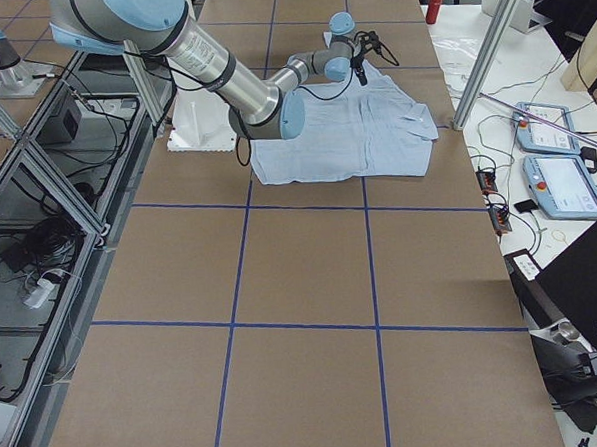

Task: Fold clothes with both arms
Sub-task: 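Carry the grasped sleeve across the shirt toward the collar with the right gripper, then release the sleeve and raise the right gripper away from the shirt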

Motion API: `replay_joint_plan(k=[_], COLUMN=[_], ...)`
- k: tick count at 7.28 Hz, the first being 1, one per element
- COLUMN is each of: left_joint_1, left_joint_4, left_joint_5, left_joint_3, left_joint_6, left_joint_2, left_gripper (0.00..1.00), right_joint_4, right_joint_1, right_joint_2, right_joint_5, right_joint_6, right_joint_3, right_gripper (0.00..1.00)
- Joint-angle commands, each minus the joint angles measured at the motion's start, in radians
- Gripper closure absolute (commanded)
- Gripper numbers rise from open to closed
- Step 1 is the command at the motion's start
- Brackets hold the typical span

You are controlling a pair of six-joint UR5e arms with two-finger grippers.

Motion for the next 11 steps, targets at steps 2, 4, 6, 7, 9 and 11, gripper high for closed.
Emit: replay_joint_plan(k=[2,4,6,7,9,11], left_joint_1=[0.020,0.148,0.234,0.289,0.447,0.538], left_joint_4=[-0.042,-0.245,-0.428,-0.517,-0.604,-0.602], left_joint_5=[0.013,0.088,0.094,0.140,0.295,0.413], left_joint_3=[0.004,0.010,0.023,0.021,0.023,0.058], left_joint_6=[-0.131,-0.480,-0.743,-0.856,-1.087,-1.150], left_joint_2=[-0.011,0.004,0.070,0.114,0.148,0.148], left_gripper=[0.00,0.00,0.00,0.01,0.01,0.09], right_joint_4=[-0.076,-0.283,-0.430,-0.546,-0.740,-0.768], right_joint_1=[0.023,0.118,0.218,0.276,0.361,0.384], right_joint_2=[-0.021,-0.202,-0.322,-0.387,-0.473,-0.536], right_joint_5=[-0.054,0.017,0.158,0.226,0.306,0.361], right_joint_6=[-0.001,-0.042,-0.106,-0.219,-0.385,-0.457], right_joint_3=[0.018,0.274,0.442,0.542,0.677,0.705], right_gripper=[0.00,0.00,0.00,0.00,0.00,0.00])
